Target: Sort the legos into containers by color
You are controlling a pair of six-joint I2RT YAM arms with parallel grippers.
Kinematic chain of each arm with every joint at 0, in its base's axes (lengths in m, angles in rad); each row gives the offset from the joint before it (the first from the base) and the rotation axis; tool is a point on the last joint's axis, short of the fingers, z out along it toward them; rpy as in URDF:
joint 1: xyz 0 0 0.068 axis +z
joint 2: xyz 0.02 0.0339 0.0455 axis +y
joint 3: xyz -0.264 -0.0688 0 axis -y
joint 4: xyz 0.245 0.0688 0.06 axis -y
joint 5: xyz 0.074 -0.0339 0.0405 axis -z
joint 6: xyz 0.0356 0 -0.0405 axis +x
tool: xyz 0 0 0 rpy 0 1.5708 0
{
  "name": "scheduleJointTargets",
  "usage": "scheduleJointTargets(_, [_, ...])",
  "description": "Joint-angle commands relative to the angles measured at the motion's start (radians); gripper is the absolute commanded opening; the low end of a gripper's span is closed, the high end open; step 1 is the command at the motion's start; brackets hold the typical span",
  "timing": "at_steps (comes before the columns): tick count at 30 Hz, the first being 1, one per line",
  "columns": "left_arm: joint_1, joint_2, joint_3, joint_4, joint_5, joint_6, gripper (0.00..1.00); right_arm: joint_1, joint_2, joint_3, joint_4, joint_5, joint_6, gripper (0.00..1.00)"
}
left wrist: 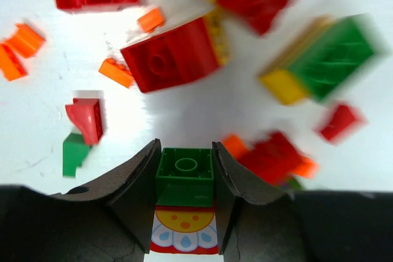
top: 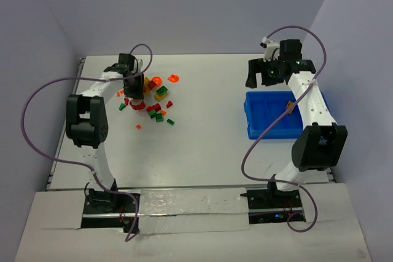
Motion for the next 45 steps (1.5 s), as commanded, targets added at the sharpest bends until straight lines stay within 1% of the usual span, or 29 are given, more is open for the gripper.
scheduleJointTargets(1, [0.001, -0.227, 0.002, 0.064, 0.124, -0.117, 0.0, 0.058, -0.127, -0.056, 0.245, -0.223, 0.245, 1.0])
scheduleJointTargets(2, [-0.004, -0.272, -0.019, 0.084, 0.13, -0.166, 0.0, 0.087, -0.152, -0.107, 0.351, -0.25, 0.337, 1.0])
scheduleJointTargets(3, [-0.011, -0.317, -0.026, 0.095, 0.115, -0.201, 0.0, 0.126, -0.172, -0.137, 0.414, -0.26, 0.387, 1.0])
scheduleJointTargets(5, [-0.026, -0.354, -0.026, 0.097, 0.075, -0.255, 0.0, 0.201, -0.179, -0.143, 0.464, -0.249, 0.439, 1.0])
scheduleJointTargets(7, [-0.063, -0.4, -0.027, 0.094, -0.021, -0.338, 0.0, 0.268, -0.157, -0.113, 0.484, -0.209, 0.488, 1.0])
scheduleJointTargets(9, [-0.101, -0.484, -0.062, 0.116, -0.1, -0.388, 0.0, 0.381, -0.116, -0.064, 0.491, -0.163, 0.552, 1.0])
scheduleJointTargets(11, [-0.125, -0.51, -0.084, 0.139, -0.129, -0.413, 0.0, 0.411, -0.091, -0.035, 0.5, -0.137, 0.584, 1.0])
scheduleJointTargets(14, [-0.192, -0.572, -0.09, 0.149, -0.188, -0.458, 0.0, 0.528, -0.028, 0.034, 0.529, -0.036, 0.649, 1.0])
scheduleJointTargets(16, [-0.217, -0.576, -0.076, 0.135, -0.189, -0.484, 0.0, 0.585, 0.008, 0.072, 0.544, -0.018, 0.668, 1.0])
scheduleJointTargets(21, [-0.254, -0.596, -0.074, 0.135, -0.171, -0.521, 0.0, 0.663, 0.081, 0.133, 0.557, -0.013, 0.708, 1.0])
scheduleJointTargets(31, [-0.262, -0.612, -0.076, 0.149, -0.097, -0.556, 0.0, 0.702, 0.171, 0.18, 0.553, -0.022, 0.706, 0.99])
scheduleJointTargets(35, [-0.267, -0.612, -0.09, 0.157, -0.08, -0.562, 0.0, 0.707, 0.205, 0.205, 0.562, -0.033, 0.722, 0.94])
scheduleJointTargets(40, [-0.268, -0.607, -0.099, 0.167, -0.074, -0.574, 0.0, 0.715, 0.241, 0.246, 0.569, -0.038, 0.729, 0.83])
scheduleJointTargets(42, [-0.268, -0.604, -0.099, 0.167, -0.074, -0.577, 0.0, 0.717, 0.259, 0.259, 0.574, -0.057, 0.735, 0.74])
scheduleJointTargets(43, [-0.268, -0.603, -0.099, 0.168, -0.075, -0.578, 0.0, 0.716, 0.265, 0.261, 0.576, -0.064, 0.741, 0.67])
scheduleJointTargets(45, [-0.268, -0.601, -0.099, 0.169, -0.082, -0.576, 0.0, 0.716, 0.27, 0.256, 0.583, -0.079, 0.747, 0.5])
